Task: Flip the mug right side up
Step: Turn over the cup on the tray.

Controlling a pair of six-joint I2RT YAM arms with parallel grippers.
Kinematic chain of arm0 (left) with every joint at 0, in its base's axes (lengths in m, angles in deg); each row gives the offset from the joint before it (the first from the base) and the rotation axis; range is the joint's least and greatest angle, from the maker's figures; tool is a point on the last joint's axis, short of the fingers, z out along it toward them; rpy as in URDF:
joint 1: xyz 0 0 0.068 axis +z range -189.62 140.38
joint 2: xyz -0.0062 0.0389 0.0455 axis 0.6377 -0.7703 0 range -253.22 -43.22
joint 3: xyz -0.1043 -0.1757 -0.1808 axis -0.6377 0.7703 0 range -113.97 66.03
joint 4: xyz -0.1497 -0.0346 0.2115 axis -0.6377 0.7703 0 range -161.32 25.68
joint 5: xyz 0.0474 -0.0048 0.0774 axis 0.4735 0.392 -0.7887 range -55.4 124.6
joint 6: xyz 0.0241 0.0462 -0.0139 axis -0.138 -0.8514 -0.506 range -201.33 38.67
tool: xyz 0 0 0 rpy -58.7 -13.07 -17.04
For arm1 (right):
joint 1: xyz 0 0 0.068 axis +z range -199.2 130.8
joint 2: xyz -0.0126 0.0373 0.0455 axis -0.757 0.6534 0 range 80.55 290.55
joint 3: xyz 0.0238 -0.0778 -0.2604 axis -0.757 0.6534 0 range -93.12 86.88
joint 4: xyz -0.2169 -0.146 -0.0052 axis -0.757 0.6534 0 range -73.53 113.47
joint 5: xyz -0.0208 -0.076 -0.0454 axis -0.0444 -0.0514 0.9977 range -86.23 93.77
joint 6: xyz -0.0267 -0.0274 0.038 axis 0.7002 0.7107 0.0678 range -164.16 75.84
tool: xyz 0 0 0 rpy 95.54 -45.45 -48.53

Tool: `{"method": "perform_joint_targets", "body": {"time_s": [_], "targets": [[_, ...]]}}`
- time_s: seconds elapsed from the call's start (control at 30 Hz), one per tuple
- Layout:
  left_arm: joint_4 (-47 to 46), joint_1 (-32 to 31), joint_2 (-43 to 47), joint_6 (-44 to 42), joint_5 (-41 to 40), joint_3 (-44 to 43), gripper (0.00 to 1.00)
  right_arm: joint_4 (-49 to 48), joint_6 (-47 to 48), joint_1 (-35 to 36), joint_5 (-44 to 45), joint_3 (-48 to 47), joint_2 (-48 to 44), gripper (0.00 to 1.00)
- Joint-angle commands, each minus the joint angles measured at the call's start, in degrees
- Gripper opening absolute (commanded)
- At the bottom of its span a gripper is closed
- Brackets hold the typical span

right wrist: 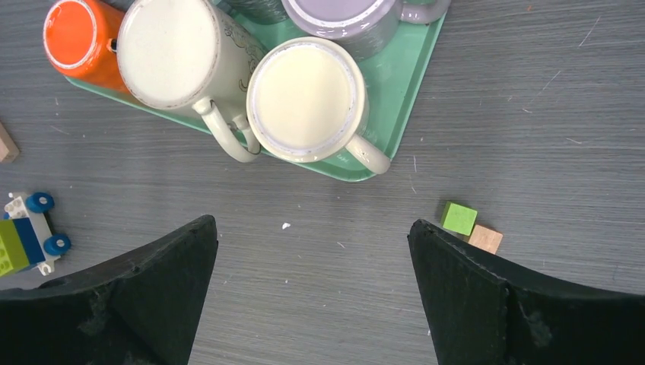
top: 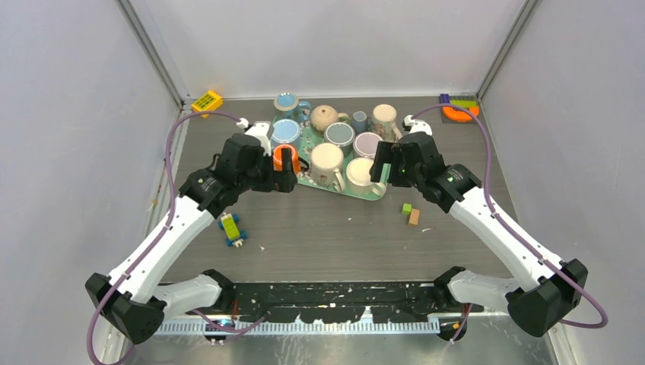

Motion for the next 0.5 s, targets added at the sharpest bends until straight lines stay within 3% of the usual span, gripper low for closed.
{"method": "perform_joint_targets", "body": {"time_s": [0.0,0.47], "targets": [[-0.7,0.1,2.3,-1.4,-0.6,0.6,1.00,-1.9,1.3,0.1,1.5,-0.6,-1.3,1.00],[0.3,0.1,3.0,-1.7,2.5,2.2,1.00,-2.8,1.7,0.0,2.2,1.9,2.5,1.00]]}}
